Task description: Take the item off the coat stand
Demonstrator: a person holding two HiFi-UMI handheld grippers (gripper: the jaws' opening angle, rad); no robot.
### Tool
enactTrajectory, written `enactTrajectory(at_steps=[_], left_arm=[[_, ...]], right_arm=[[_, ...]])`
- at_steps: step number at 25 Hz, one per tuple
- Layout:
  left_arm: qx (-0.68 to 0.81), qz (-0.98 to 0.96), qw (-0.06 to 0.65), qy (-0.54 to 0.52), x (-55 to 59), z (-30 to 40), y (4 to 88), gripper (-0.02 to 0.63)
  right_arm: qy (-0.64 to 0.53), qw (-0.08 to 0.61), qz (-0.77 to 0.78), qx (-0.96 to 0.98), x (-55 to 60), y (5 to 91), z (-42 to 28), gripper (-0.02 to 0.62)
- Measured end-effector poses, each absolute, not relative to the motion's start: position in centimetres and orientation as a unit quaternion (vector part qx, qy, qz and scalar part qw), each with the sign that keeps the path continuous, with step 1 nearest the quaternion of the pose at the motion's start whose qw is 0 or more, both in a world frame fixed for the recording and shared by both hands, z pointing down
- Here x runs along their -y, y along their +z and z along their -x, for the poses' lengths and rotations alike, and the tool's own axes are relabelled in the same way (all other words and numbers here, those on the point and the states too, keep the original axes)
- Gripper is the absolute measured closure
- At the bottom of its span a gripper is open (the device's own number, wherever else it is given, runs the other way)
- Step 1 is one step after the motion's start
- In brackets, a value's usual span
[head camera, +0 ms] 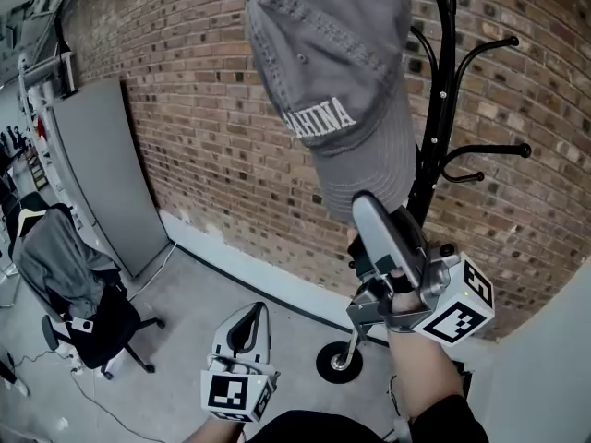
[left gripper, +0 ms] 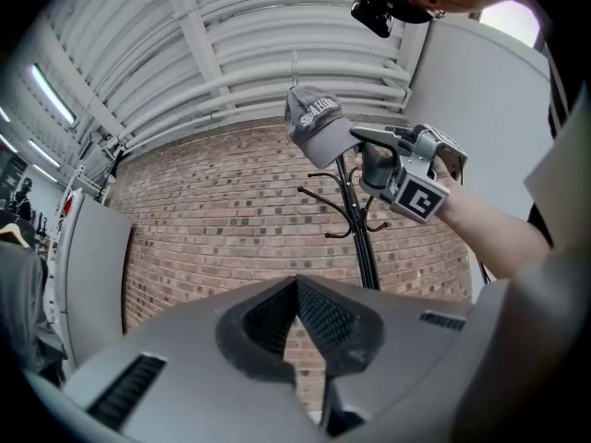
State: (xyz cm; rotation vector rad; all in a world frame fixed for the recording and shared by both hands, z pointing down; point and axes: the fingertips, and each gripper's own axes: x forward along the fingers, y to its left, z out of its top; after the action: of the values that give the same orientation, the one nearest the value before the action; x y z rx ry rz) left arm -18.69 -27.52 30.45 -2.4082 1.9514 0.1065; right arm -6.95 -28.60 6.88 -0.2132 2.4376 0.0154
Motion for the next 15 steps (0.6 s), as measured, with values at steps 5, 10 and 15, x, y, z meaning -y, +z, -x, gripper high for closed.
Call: enactTrajectory(at_steps=[5,10,15], left_arm=[[-0.626,0.780,0.003,0.023,25.3,20.7,32.3,0.572],[-0.602,0.798,0.013,0.034,23.3,21.6,35.3,0.572],[-0.560,0.828,-0.033,0.005,21.1,20.6,40.9,0.572]], right_arm=[[-0.095,0.324,0.082,-0.937,26.7,13.7,8.8,0.565],[-0.194,0.297,0.118,-0.928,24.4,21.8,10.0,0.563],[-0.253,0.267,0.189,-0.910,22.2,29.0,10.0,0.563]])
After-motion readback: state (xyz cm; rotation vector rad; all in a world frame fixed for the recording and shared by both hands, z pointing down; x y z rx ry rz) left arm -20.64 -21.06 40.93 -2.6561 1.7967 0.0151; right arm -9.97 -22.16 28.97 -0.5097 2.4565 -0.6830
